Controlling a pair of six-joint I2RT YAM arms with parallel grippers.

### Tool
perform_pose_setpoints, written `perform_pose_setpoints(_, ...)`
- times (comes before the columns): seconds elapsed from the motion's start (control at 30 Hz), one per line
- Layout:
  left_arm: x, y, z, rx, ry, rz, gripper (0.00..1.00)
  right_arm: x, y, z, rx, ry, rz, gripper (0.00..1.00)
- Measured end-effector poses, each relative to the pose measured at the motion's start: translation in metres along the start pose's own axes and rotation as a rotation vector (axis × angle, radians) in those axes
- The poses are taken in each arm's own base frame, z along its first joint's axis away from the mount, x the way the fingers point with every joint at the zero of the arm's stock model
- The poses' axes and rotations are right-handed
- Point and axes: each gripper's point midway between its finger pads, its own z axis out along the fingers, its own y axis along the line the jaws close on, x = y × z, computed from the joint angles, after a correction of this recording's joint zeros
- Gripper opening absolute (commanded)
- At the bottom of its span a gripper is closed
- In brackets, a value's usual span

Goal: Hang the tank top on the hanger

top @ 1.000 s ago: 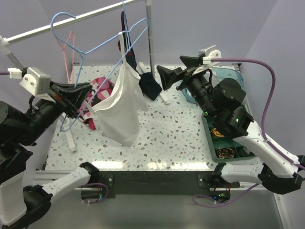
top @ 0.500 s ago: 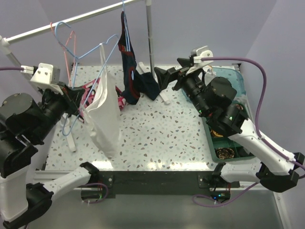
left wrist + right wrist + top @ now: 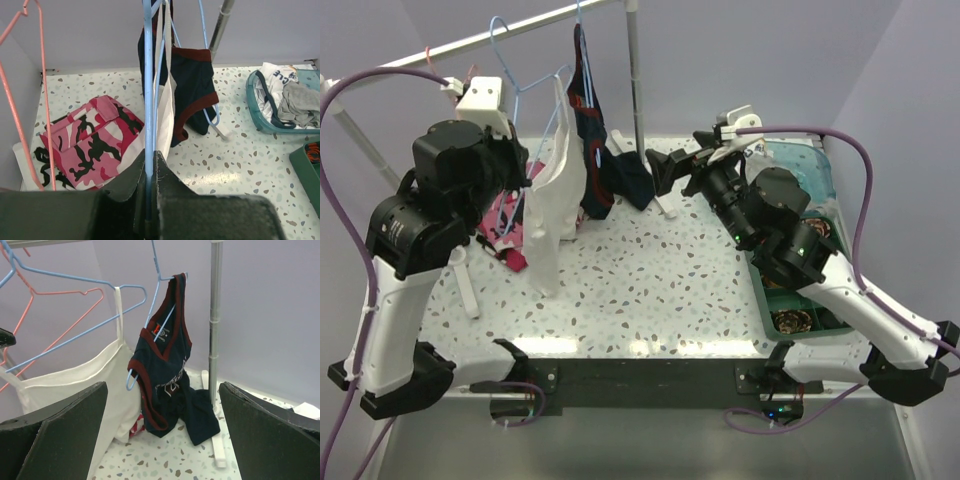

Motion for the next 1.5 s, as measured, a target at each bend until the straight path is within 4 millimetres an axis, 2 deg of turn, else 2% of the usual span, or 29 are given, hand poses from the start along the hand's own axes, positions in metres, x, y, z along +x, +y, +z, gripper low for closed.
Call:
perform_pose_setpoints(0.1, -0.006, 0.004, 0.0, -0.03, -0.016, -0.012, 0.0, -0.001, -0.001, -0.001, 0.001, -0.002, 0.001, 0.98)
perform_pose_setpoints(0.4, -0.044, 0.009, -0.004, -0.072, -0.113, -0.055, 0.0, -0.001, -0.001, -0.001, 0.001, -0.003, 0.001, 0.98)
perform_pose_setpoints(0.5, -0.049, 0.009, -0.001, -0.083, -0.126, -0.05, 0.0, -0.001, -0.001, -0.001, 0.002, -0.003, 0.001, 0.98)
perform_pose_setpoints(0.63, -0.041, 0.009, 0.009, -0.098, -0.112, -0.039, 0.0, -0.001, -0.001, -0.001, 0.002, -0.003, 0.001, 0.98)
perform_pose_setpoints(0.77, -0.017, 0.006, 0.025, -0.112, -0.052, -0.006, 0.0, -0.001, -0.001, -0.001, 0.002, -0.003, 0.002, 0.98)
perform_pose_setpoints(0.9, -0.007, 0.005, 0.034, -0.118, -0.025, 0.013, 0.0, 0.0, -0.001, -0.001, 0.002, -0.001, 0.001, 0.98)
perform_pose_setpoints(1.1, -0.007, 0.003, 0.043, -0.107, -0.019, 0.036, 0.0, 0.003, -0.001, -0.001, 0.003, 0.003, 0.007, 0.98)
perform_pose_setpoints(1.33, -0.002, 0.007, 0.081, -0.1, 0.033, 0.064, 0.0, 0.03, 0.0, 0.001, 0.007, 0.054, 0.006, 0.99)
perform_pose_setpoints(1.5, -0.008, 0.015, 0.103, -0.093, 0.049, 0.057, 0.0, 0.04, 0.002, 0.001, 0.003, 0.072, 0.012, 0.98)
